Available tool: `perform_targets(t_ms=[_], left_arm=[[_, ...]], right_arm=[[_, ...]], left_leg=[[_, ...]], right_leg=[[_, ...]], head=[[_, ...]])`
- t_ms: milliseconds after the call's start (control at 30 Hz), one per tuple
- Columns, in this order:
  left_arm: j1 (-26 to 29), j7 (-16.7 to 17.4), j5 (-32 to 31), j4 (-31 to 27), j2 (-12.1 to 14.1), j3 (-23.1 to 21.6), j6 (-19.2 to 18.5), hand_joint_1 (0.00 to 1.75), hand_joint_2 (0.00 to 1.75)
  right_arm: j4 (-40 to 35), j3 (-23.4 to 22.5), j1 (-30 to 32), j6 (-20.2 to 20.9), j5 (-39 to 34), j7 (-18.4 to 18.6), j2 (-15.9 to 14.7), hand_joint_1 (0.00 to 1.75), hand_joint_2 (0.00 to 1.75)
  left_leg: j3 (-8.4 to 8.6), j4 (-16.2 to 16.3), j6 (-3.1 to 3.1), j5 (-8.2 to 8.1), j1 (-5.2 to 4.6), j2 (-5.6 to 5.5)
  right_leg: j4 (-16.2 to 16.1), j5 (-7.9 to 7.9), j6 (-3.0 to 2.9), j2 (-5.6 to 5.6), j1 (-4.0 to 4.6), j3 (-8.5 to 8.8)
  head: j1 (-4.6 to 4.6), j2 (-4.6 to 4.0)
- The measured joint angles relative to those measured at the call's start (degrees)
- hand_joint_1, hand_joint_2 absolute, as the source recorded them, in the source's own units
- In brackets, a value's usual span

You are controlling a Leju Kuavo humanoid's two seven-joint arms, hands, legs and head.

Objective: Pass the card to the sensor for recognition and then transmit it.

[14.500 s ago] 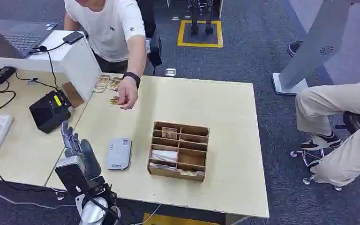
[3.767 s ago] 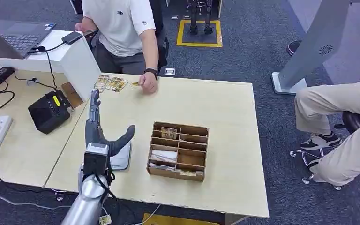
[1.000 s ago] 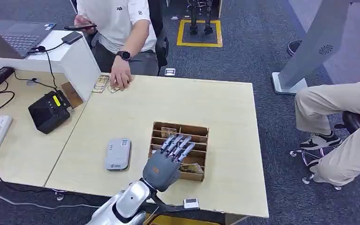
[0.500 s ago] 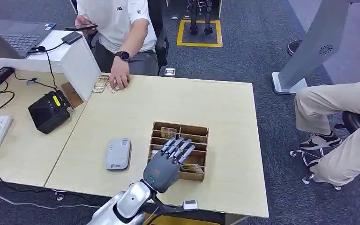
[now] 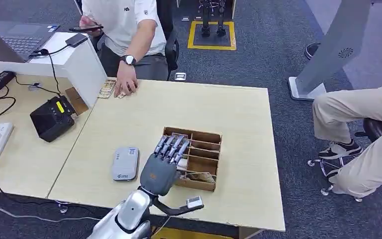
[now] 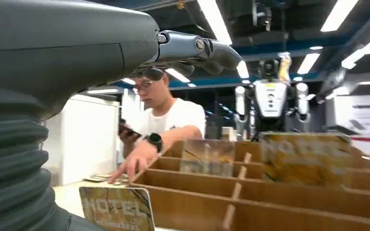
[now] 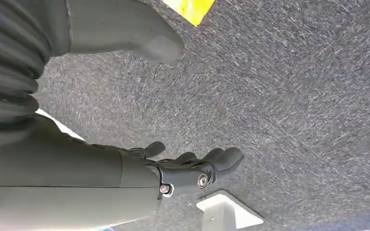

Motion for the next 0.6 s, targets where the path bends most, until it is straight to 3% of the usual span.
perform_targets(t_ms=[400, 600], left_arm=[[0.6, -0.1, -0.3, -1.1, 0.0, 4.5, 0.6, 0.00, 1.75], [0.6, -0.1, -0.6, -1.0, 0.3, 4.5, -1.7, 0.00, 1.75]], right_arm=[[0.0, 0.0, 0.0, 0.0, 0.2, 0.0, 0.0, 0.00, 1.75], [0.1, 0.0, 0.0, 0.0, 0.2, -0.1, 0.0, 0.00, 1.75]], left_leg=[[-0.01, 0.0, 0.00, 0.00, -0.01, 0.00], [0.00, 0.0, 0.00, 0.00, 0.00, 0.00]], right_leg=[[0.0, 0.00, 0.00, 0.00, 0.00, 0.00], [0.0, 0.00, 0.00, 0.00, 0.00, 0.00]], head=[[0.00, 0.00], [0.00, 0.00]])
